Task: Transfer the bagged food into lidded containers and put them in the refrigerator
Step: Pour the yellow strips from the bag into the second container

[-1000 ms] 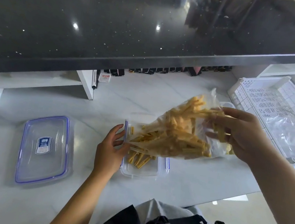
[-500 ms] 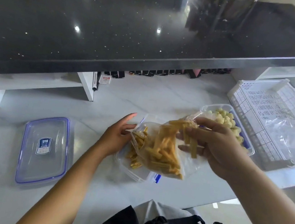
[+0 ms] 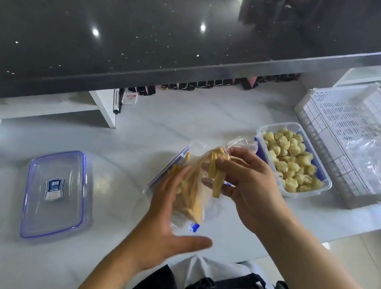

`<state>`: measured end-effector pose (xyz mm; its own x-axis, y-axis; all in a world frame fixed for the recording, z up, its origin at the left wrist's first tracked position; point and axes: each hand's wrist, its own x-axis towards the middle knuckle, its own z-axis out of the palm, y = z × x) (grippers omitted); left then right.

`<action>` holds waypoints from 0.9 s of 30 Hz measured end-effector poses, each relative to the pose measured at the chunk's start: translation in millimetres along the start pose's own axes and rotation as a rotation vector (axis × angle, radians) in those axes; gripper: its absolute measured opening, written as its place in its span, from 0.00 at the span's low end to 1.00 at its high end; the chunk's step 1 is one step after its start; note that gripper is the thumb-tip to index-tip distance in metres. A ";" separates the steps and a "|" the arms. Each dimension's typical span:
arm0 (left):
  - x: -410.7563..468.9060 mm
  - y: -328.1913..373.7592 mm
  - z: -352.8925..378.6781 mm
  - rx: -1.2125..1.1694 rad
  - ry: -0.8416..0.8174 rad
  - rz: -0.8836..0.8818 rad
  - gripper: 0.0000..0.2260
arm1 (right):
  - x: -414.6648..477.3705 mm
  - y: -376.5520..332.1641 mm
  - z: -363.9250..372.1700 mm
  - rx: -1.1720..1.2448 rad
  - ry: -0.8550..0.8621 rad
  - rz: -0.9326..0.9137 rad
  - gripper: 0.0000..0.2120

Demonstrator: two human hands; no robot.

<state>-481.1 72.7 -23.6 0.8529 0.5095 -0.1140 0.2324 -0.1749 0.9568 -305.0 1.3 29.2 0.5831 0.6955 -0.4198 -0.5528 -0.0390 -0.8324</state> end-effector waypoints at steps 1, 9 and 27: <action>-0.2 -2.5 10.1 0.136 0.048 0.026 0.52 | -0.4 1.2 1.2 0.000 -0.032 0.001 0.07; 20.0 -1.3 2.1 0.034 0.656 0.061 0.10 | -0.6 -6.9 -17.1 -0.510 0.004 -0.404 0.16; -7.9 -16.3 10.6 -0.332 0.665 -0.251 0.16 | 92.8 -28.5 -39.4 -0.725 -0.272 -0.376 0.06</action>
<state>-486.6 62.7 -41.2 0.3100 0.9162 -0.2539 0.1400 0.2201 0.9654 -211.8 38.7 -0.3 0.4372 0.8982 -0.0455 0.2195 -0.1556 -0.9631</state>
